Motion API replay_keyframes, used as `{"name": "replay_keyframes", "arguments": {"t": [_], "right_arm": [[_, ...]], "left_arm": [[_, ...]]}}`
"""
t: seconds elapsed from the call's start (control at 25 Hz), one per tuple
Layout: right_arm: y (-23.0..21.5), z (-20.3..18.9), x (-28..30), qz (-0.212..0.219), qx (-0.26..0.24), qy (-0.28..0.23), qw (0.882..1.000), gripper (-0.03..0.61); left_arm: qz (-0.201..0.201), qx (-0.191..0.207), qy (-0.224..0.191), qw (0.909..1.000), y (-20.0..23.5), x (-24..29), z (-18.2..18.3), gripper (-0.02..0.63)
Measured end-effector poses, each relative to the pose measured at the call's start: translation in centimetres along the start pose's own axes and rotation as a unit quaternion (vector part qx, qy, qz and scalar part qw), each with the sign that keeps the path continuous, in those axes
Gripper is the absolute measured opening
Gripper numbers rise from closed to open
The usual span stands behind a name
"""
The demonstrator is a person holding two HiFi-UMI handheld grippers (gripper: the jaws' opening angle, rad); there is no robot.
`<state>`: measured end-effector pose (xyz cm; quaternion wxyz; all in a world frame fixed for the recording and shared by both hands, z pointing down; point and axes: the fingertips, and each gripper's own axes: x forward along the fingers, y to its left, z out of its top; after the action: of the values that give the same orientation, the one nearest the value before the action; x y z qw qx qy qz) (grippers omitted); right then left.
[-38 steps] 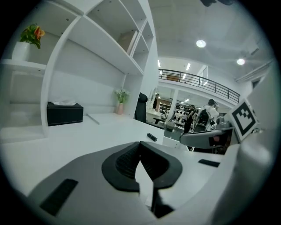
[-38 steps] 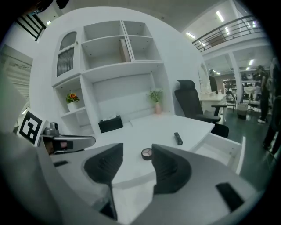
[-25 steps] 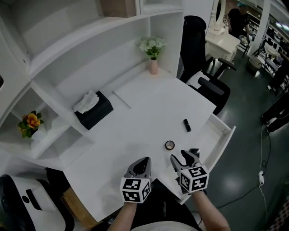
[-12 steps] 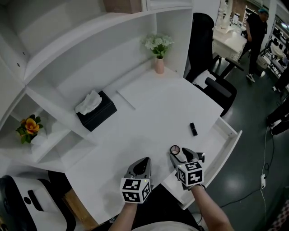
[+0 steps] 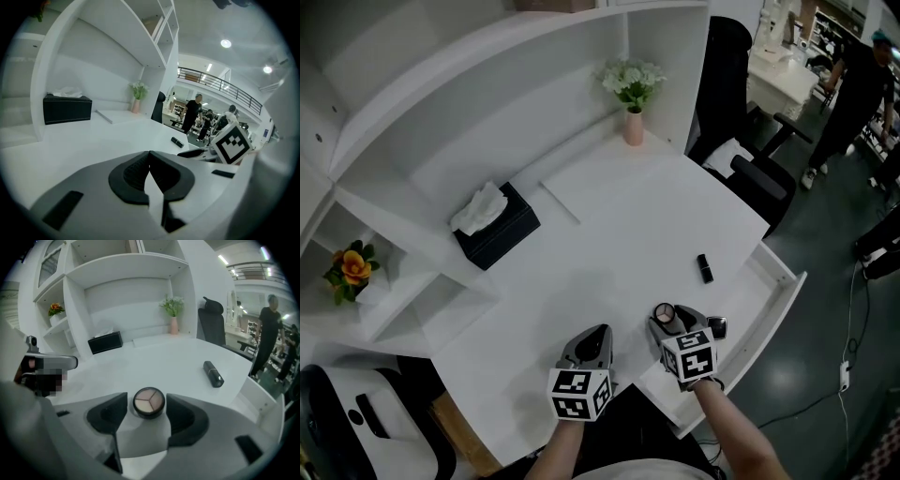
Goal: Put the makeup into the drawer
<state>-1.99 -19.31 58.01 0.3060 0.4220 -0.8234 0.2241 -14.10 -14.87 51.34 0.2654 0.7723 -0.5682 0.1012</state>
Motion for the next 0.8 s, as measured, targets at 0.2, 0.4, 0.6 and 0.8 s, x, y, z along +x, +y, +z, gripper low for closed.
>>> {"name": "replay_keyframes", "arguments": {"t": [0.2,0.4,0.6,0.8], "right_arm": [[-0.2,-0.2,0.6,0.001,0.001,0.013,1.000,0.244],[-0.6,-0.1,0.7,-0.009,-0.005,0.016,1.000,0.241],[-0.8,0.0,0.5,-0.014,-0.005,0.009,1.000,0.218],[-0.6,0.6,-1.4,-0.016,0.003,-0.021,1.000,0.218]], "left_arm": [[0.006,-0.003,0.002,1.0000,0.3,0.1,-0.1,0.002],[0.014,-0.007,0.002,0.9999,0.6,-0.1,-0.1,0.002],[0.015,-0.007,0.001,0.9999,0.3,-0.5,-0.3,0.002],[0.014,-0.001,-0.002,0.9999,-0.1,-0.9,-0.1,0.003]]}}
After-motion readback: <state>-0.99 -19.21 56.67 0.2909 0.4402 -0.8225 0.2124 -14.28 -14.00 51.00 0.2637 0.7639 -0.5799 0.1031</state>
